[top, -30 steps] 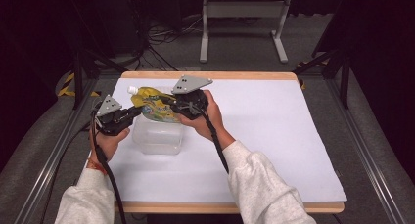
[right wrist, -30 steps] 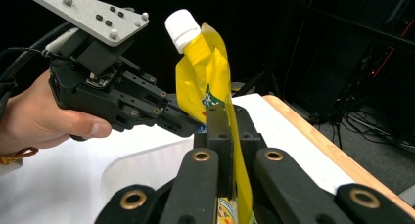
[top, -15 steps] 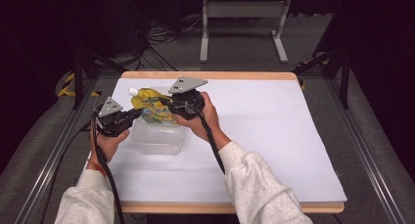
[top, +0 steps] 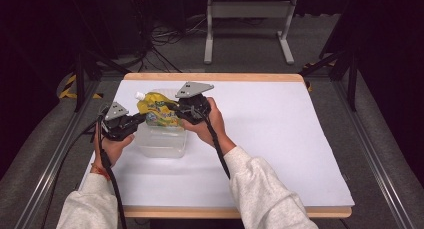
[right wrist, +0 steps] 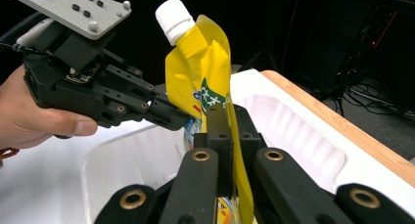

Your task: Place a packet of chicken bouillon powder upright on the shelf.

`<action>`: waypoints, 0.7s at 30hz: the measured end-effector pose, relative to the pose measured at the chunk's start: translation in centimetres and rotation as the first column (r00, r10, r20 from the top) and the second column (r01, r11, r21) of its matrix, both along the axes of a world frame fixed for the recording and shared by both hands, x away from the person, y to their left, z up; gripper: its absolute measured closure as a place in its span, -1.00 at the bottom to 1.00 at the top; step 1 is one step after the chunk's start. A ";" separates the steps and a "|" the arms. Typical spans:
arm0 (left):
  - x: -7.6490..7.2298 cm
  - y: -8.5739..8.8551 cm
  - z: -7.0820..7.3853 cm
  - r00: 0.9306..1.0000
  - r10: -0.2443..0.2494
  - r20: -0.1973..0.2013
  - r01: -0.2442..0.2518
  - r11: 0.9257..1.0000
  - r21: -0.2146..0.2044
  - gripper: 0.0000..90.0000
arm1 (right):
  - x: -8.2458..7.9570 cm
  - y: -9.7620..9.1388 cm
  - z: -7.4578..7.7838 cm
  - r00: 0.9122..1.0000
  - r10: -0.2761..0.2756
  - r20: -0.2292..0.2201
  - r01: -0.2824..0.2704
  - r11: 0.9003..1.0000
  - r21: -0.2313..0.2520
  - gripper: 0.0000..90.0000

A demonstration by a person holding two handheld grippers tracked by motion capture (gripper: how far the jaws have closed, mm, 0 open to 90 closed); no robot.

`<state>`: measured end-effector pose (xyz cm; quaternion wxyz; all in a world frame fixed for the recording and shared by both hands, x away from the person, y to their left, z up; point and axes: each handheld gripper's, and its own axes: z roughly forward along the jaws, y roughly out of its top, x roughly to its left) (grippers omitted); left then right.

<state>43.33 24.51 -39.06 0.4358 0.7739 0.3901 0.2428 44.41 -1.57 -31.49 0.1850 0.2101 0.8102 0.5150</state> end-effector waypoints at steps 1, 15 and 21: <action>0.0 0.0 0.0 1.000 -0.001 0.001 0.001 1.000 0.003 0.86 | 0.1 0.0 -0.1 1.000 -0.004 0.000 0.004 1.000 -0.002 1.00; -0.1 -0.6 -0.3 1.000 0.006 0.009 -0.006 1.000 0.023 0.86 | 0.2 -0.5 -0.9 1.000 -0.022 -0.007 0.021 1.000 -0.019 1.00; -0.2 -0.5 -0.3 1.000 0.006 0.011 -0.006 1.000 0.018 0.84 | 0.1 -0.3 -1.0 1.000 -0.025 -0.003 0.024 0.999 -0.042 0.97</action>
